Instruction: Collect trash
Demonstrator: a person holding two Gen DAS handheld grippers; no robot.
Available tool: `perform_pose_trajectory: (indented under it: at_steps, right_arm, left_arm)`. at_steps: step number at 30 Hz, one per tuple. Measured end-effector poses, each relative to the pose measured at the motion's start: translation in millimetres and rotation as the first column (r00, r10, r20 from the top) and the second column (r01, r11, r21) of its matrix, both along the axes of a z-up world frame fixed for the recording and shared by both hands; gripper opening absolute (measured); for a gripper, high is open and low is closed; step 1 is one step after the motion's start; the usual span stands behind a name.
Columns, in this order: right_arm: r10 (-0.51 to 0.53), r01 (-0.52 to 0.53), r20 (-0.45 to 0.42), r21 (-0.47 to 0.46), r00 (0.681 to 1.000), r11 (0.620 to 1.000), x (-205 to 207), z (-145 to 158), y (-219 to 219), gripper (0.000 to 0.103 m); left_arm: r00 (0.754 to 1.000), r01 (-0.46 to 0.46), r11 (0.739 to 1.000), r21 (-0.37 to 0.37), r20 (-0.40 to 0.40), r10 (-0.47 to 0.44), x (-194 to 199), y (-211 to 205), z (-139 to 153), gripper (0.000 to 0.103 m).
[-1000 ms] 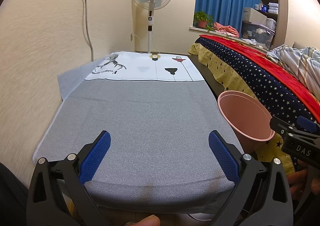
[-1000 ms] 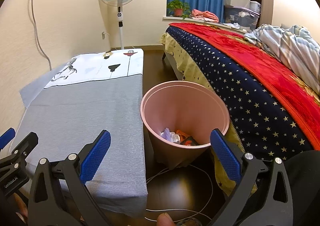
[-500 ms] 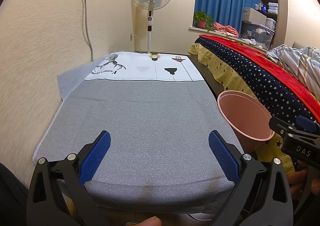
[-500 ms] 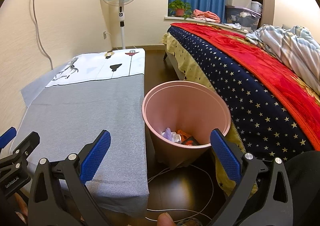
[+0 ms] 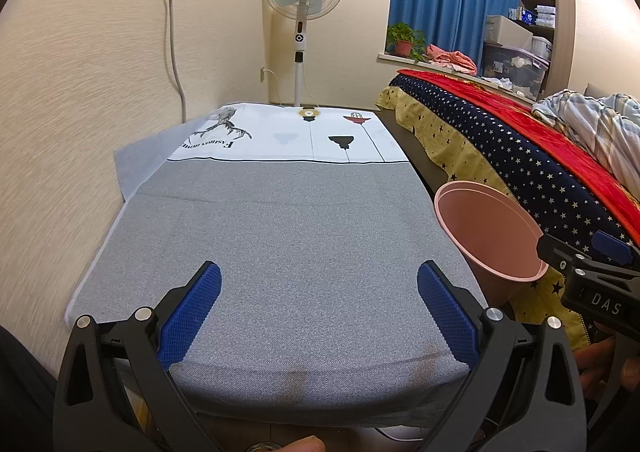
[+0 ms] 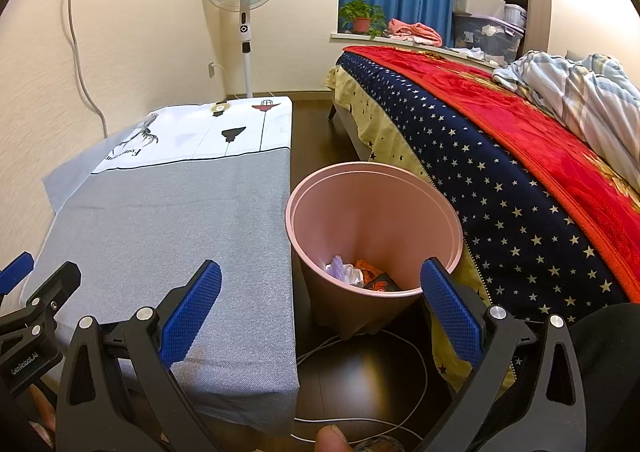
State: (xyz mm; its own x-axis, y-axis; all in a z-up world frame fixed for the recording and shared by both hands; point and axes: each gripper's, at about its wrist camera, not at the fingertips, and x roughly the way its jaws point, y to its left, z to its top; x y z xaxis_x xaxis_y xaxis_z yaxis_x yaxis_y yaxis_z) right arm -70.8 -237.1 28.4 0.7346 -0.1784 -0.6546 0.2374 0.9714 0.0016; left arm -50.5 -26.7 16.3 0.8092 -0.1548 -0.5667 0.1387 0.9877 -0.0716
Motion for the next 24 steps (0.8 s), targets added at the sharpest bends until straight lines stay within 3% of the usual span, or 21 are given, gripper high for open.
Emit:
perform_pose_trajectory:
  at_steps: [24]
  right_arm:
    - [0.010, -0.010, -0.005, -0.004, 1.000, 1.000, 0.1, -1.3, -0.1, 0.098]
  left_arm:
    - [1.000, -0.004, 1.000, 0.003, -0.005, 0.004, -0.1, -1.4, -2.9, 0.095]
